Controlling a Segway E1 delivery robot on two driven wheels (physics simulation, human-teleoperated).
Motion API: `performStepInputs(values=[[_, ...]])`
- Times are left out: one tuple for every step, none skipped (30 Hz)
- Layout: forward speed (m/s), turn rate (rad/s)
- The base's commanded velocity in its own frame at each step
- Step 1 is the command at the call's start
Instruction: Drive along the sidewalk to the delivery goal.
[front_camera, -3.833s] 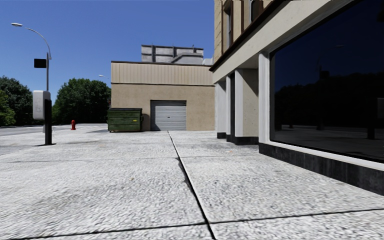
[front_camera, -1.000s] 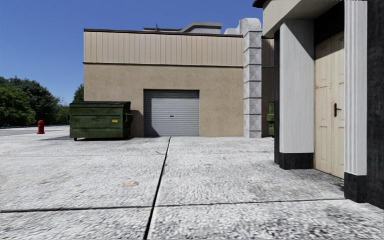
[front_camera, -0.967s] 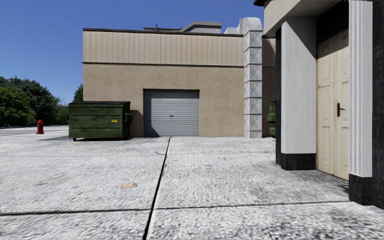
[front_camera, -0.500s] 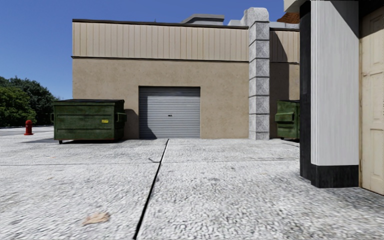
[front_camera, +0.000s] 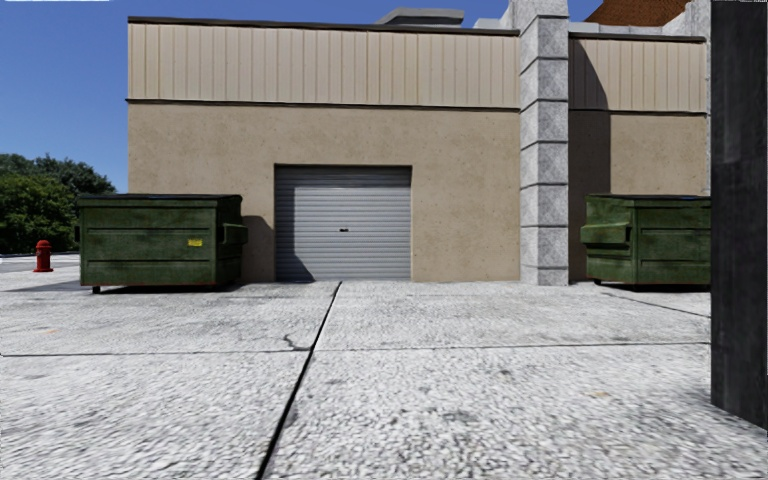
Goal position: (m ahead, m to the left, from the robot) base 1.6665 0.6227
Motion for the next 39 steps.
performStepInputs(values=[[1.66, 0.22], [1.66, 0.22], [1.66, 0.22], [1.66, 0.22], [1.66, 0.22], [1.66, 0.22], [1.66, 0.19], [1.66, 0.18], [1.66, 0.19], [1.66, 0.2], [1.66, 0.2], [1.66, 0.07], [1.66, 0.0], [1.66, 0.0], [1.66, 0.0], [1.66, 0.0], [1.66, 0.0], [1.66, 0.0], [1.66, 0.0], [1.66, 0.0], [1.66, 0.0], [1.66, 0.0], [1.61, 0.0], [1.25, 0.0], [0.0, 0.0], [0.0, 0.0], [0.0, 0.0], [0.0, 0.0], [0.0, 0.0], [0.0, 0.0], [0.0, 0.0], [0.0, 0.0], [0.0, 0.0], [0.0, 0.0], [0.0, 0.0], [0.0, 0.0], [0.0, 0.0], [0.0, 0.0], [0.0, 0.0]])
